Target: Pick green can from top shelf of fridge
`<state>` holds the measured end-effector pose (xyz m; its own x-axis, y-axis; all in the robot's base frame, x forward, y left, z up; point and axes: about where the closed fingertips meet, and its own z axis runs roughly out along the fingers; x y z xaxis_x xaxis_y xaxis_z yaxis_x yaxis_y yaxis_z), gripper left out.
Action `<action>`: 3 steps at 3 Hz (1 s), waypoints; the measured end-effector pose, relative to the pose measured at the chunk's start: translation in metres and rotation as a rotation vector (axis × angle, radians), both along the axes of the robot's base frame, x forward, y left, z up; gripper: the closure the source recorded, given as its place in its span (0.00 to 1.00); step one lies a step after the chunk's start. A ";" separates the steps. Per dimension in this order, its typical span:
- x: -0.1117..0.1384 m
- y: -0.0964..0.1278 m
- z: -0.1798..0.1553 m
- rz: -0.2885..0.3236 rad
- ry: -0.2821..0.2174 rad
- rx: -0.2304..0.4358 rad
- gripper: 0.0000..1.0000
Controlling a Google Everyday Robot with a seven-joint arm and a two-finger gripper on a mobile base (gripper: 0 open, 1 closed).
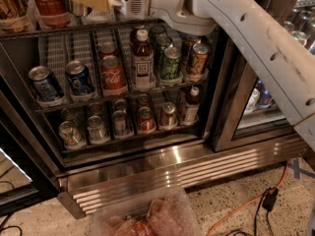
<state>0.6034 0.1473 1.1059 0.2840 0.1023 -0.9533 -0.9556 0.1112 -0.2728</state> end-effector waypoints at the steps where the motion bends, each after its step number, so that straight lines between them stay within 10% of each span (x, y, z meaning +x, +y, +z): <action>1: -0.003 0.000 -0.006 0.085 0.025 -0.028 1.00; 3: -0.015 -0.001 -0.019 0.405 0.124 -0.028 1.00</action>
Offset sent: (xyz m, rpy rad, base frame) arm -0.0328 -0.0196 -0.0300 -0.0495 0.1765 0.5571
